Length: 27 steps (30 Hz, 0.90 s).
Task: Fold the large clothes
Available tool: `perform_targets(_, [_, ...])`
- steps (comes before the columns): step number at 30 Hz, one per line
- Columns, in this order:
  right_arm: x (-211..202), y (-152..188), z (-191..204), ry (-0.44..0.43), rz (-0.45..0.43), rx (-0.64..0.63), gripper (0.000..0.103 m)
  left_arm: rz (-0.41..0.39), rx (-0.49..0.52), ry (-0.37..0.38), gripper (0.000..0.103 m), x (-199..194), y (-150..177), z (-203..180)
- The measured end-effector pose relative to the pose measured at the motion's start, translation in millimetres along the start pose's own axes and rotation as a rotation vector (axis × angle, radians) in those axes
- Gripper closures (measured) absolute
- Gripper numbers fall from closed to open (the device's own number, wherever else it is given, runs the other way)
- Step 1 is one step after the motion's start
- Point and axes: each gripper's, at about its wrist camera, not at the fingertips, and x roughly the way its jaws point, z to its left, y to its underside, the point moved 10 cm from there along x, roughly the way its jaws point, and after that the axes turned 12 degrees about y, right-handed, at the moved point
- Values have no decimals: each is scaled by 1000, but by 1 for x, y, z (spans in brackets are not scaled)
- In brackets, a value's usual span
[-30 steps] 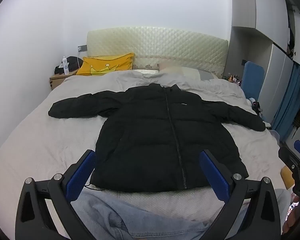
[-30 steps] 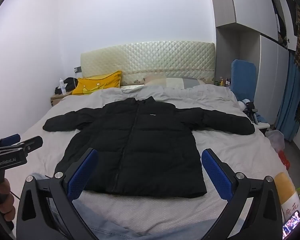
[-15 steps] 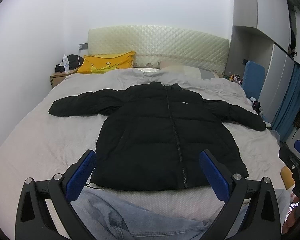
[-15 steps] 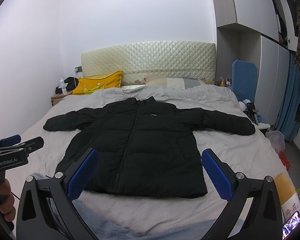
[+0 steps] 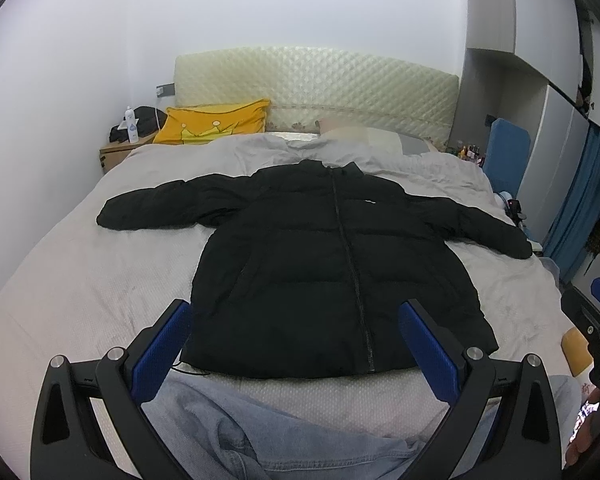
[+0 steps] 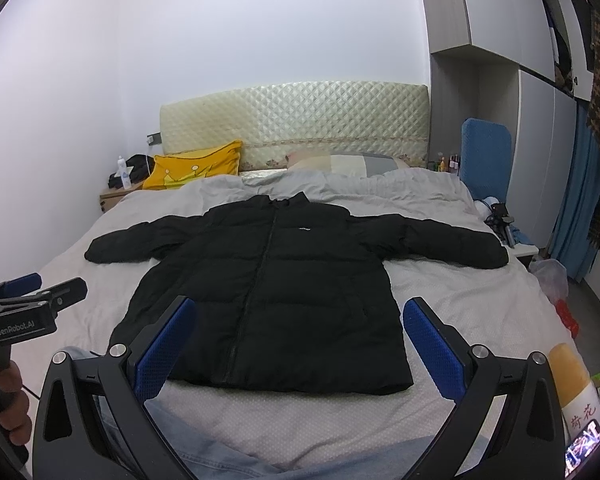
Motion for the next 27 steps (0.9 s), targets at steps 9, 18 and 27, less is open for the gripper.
perform_targets(9, [3,2,-1,-2,12,-5,0,4,-4,1,0,-2,0,-1])
perform_targets(18, [3,4,-3,-7,12,-8,0,15,-3,7,0,-3,0,0])
perform_targets(27, [4,5,-2,-3,18,-9,0,20,-8,23,0,0,-4,-2])
